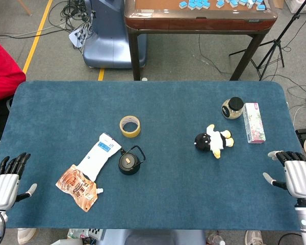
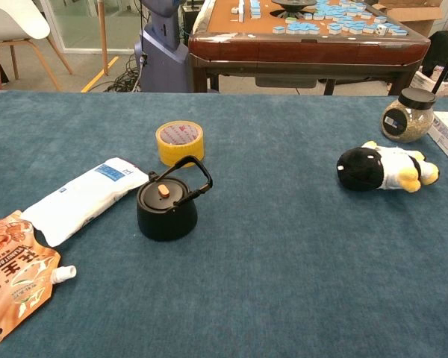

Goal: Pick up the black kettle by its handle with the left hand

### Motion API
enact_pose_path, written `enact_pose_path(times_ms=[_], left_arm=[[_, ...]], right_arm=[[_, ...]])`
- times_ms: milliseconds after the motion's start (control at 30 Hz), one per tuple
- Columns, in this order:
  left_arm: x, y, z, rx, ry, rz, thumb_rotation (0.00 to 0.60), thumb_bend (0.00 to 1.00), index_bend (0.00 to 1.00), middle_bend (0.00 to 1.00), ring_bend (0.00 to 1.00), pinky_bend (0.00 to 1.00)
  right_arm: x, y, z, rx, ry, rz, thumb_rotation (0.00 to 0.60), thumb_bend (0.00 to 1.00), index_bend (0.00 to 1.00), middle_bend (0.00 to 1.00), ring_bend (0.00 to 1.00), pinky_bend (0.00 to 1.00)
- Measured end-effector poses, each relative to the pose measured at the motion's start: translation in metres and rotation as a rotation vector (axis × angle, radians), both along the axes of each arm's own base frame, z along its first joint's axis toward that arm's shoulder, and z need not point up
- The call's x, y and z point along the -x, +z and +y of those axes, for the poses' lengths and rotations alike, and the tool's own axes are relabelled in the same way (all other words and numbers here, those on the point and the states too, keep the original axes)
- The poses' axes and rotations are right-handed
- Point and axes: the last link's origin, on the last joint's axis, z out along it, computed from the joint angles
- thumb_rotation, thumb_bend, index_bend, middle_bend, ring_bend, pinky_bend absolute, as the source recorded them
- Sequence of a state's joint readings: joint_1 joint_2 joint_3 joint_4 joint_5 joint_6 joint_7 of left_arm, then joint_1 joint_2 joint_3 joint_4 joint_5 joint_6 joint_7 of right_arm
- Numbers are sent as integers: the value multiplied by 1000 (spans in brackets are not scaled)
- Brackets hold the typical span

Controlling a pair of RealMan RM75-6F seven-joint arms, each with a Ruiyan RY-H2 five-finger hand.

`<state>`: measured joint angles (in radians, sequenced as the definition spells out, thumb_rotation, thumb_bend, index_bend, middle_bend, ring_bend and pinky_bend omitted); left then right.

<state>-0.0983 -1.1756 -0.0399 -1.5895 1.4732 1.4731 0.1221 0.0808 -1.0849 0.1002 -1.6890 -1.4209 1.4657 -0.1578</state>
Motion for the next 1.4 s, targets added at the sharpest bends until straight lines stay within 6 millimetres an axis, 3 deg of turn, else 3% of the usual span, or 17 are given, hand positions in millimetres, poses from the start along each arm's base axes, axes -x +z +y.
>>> enact_pose_path(times_ms=[367, 633, 833, 1033, 1133, 1167, 1233, 1300, 1400], left_arm=[[0, 3, 3, 5, -33, -14, 600, 238, 93, 74, 122, 0], [-4, 9, 24, 15, -117, -106, 600, 250, 143, 106, 201, 24], [-17, 12, 55, 72, -244, -185, 600, 459, 189, 146, 232, 83], [-41, 2, 89, 178, -377, -194, 595, 542, 195, 154, 162, 74], [-52, -6, 103, 234, -415, -200, 375, 553, 195, 154, 137, 59], [-56, -9, 107, 251, -426, -204, 229, 560, 195, 154, 135, 55], [-65, -16, 116, 293, -444, -213, 61, 568, 195, 154, 132, 50], [-72, -24, 124, 336, -456, -211, 1, 569, 194, 153, 132, 48], [-84, -34, 134, 386, -481, -198, 0, 570, 193, 152, 132, 48]], right_arm=[[-8, 9, -3, 57, 50, 7, 600, 173, 378, 433, 330, 291], [-18, 21, -9, 112, 80, 51, 600, 173, 378, 433, 330, 290], [-26, 25, -14, 125, 94, 72, 600, 173, 378, 433, 330, 290], [-29, 23, -17, 116, 91, 80, 600, 173, 378, 433, 330, 290], [-28, 23, -17, 114, 80, 83, 600, 173, 378, 433, 330, 290], [-28, 23, -17, 114, 79, 83, 600, 173, 378, 433, 330, 290], [-30, 23, -16, 116, 83, 84, 600, 173, 378, 433, 330, 290], [-31, 24, -16, 115, 86, 85, 600, 172, 378, 433, 330, 290], [-30, 23, -14, 113, 80, 89, 600, 173, 378, 433, 330, 290]])
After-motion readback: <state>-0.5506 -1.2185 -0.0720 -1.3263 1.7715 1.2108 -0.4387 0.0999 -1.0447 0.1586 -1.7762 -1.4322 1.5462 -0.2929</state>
